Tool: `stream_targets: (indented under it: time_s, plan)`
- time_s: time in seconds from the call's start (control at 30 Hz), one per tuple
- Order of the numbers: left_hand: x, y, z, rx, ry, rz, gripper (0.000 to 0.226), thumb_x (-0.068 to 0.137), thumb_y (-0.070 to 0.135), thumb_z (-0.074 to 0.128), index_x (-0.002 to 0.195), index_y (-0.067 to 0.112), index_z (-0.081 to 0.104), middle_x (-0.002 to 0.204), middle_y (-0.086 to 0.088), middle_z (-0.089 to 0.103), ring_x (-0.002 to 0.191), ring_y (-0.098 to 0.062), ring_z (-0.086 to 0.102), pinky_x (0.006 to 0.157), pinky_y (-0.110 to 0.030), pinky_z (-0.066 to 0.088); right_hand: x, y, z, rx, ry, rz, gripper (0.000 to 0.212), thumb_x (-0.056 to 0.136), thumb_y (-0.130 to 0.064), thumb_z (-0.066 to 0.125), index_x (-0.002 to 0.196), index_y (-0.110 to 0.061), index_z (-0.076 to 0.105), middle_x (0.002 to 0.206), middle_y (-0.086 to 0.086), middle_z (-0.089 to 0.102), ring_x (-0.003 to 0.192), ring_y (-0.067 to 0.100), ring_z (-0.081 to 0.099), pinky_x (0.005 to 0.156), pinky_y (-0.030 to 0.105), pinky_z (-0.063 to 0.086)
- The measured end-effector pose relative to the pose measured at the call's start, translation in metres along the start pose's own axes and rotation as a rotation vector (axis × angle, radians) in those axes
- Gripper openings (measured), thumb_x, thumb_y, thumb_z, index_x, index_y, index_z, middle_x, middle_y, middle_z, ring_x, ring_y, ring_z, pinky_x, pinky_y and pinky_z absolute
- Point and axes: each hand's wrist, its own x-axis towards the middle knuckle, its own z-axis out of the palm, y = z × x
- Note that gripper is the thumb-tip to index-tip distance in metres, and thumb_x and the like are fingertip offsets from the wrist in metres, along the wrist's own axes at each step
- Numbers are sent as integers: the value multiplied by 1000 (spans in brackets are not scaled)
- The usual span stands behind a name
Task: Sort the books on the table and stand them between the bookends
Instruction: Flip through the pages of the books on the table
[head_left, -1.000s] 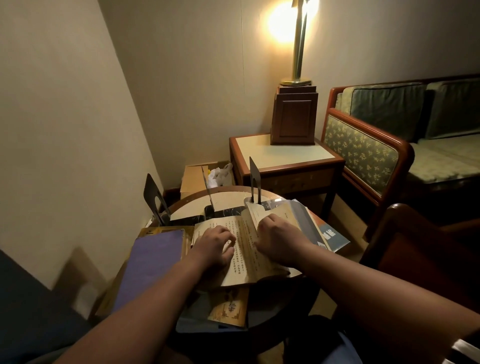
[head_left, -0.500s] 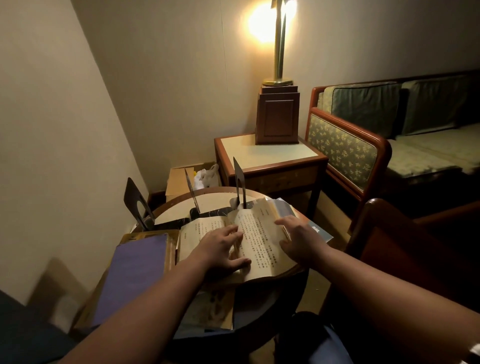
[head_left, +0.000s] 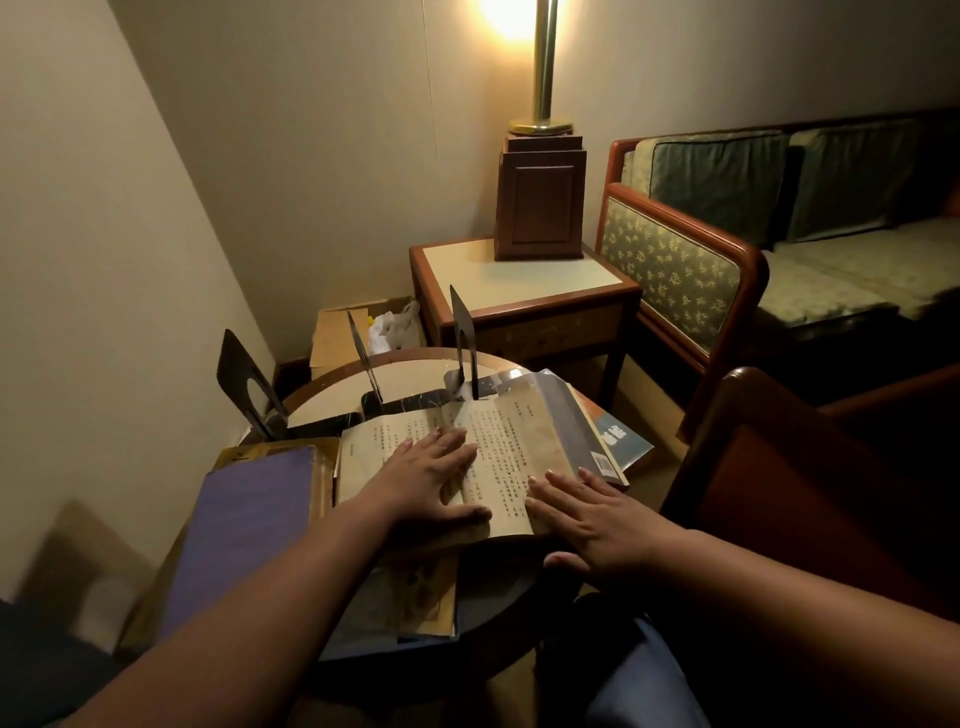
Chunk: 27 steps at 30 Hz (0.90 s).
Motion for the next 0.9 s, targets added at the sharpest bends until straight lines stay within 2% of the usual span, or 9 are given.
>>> stream_targets:
  time_s: [0.13,0.3,0.47,0.53,0.67,0.9]
  plan:
    - [2,2,9,-15,36,4,128,45,106,8,155,40,-1,163,11,-13,150,-18,-13,119,-44,-7,6,0,-5,14,-79,34,85,85,-75,-1,155,-29,-13,159,-7,-21,147,15,-24,114,37,-23]
    - [-1,0,12,-67,77,17,119,52,103,17,154,43,0,162,15,-14,150,-15,-14,116,-38,-11,51,6,-18,41,-87,71,80,94,-72,7,156,-25,-12,164,-1,-15,149,16,-19,119,41,-17]
    - [-2,1,13,-68,78,15,119,52,102,14,154,43,-2,162,15,-15,150,-15,-14,115,-38,-12,97,26,-31,63,-39,132,91,82,-77,0,156,-24,-10,165,-1,-13,150,15,-16,119,40,-14]
    - [-2,1,13,-73,83,15,117,54,101,15,154,42,-1,162,15,-14,150,-15,-13,115,-38,-12,109,33,-35,74,-23,159,92,82,-78,1,157,-24,-8,165,-1,-12,150,14,-15,118,39,-13]
    - [-2,1,11,-75,67,18,115,57,100,22,154,42,-1,162,15,-14,150,-15,-15,114,-38,-14,117,35,-35,55,-23,166,82,93,-72,11,157,-24,-9,165,0,-13,149,16,-17,120,40,-13]
    - [-2,-1,13,-85,58,6,102,71,90,37,154,42,0,162,16,-13,150,-15,-15,115,-39,-14,85,21,-19,6,-79,107,84,90,-74,5,155,-25,-16,163,-1,-18,148,19,-22,119,41,-16]
